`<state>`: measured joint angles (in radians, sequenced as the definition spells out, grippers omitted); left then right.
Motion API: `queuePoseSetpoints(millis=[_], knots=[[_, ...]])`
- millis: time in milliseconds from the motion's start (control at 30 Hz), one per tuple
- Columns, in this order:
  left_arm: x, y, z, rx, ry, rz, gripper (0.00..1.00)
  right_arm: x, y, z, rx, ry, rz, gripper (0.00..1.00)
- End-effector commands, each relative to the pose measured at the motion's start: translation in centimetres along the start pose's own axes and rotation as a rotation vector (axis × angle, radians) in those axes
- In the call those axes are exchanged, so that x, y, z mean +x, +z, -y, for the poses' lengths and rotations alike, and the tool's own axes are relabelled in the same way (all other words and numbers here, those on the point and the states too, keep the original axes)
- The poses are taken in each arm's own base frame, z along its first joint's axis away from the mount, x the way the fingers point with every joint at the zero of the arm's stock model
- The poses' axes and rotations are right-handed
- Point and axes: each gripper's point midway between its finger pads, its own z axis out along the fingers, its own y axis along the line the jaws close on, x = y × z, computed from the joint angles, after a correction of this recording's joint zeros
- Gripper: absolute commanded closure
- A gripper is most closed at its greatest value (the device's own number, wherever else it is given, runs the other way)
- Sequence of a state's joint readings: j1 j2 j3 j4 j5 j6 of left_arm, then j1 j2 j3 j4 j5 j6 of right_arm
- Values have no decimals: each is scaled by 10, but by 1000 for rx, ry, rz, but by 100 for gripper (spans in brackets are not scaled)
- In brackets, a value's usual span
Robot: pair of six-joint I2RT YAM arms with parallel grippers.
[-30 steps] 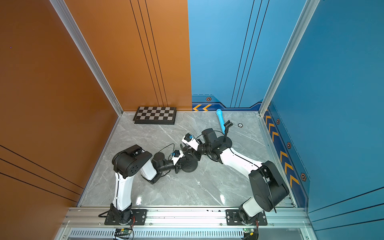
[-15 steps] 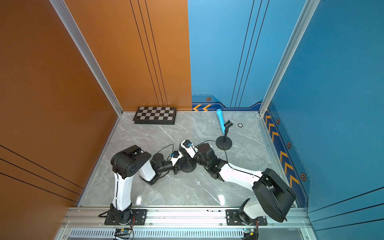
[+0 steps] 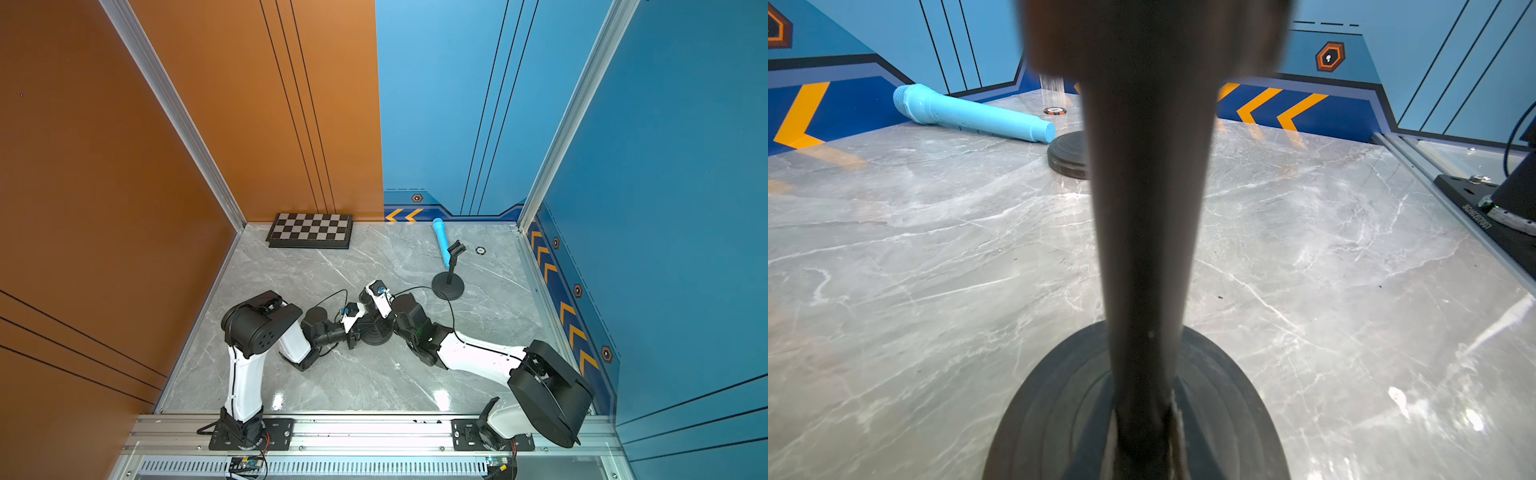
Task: Assemble a microphone stand
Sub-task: Screw the microphone stand pole into the microphone stand base.
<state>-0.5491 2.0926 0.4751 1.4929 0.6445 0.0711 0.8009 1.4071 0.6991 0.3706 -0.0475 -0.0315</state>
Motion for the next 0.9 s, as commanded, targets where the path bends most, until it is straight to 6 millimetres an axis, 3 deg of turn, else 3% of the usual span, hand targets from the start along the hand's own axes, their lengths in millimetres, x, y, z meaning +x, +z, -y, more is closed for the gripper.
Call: queuePoseSetpoints(millis=[0, 133, 367, 500, 667, 800, 867], knots=[[31, -5, 10, 25, -37, -99, 98, -6, -8, -23, -243, -92, -65, 57], [30, -6, 12, 30, -25, -97, 97, -12, 2, -8, -281, -104, -76, 56], [30, -7, 12, 28, -22, -99, 95, -10, 16, -1, -328, -98, -102, 62], [30, -7, 11, 20, -23, -98, 91, -15, 19, 8, -263, -68, -74, 85], [29, -8, 5, -15, -40, -99, 77, -12, 17, 23, 2, 9, -19, 100], [29, -8, 3, -21, -48, -99, 75, 0, -1, 43, 389, 122, 29, 100], [29, -8, 3, -21, -52, -99, 75, 7, -9, 44, 494, 214, 61, 100]])
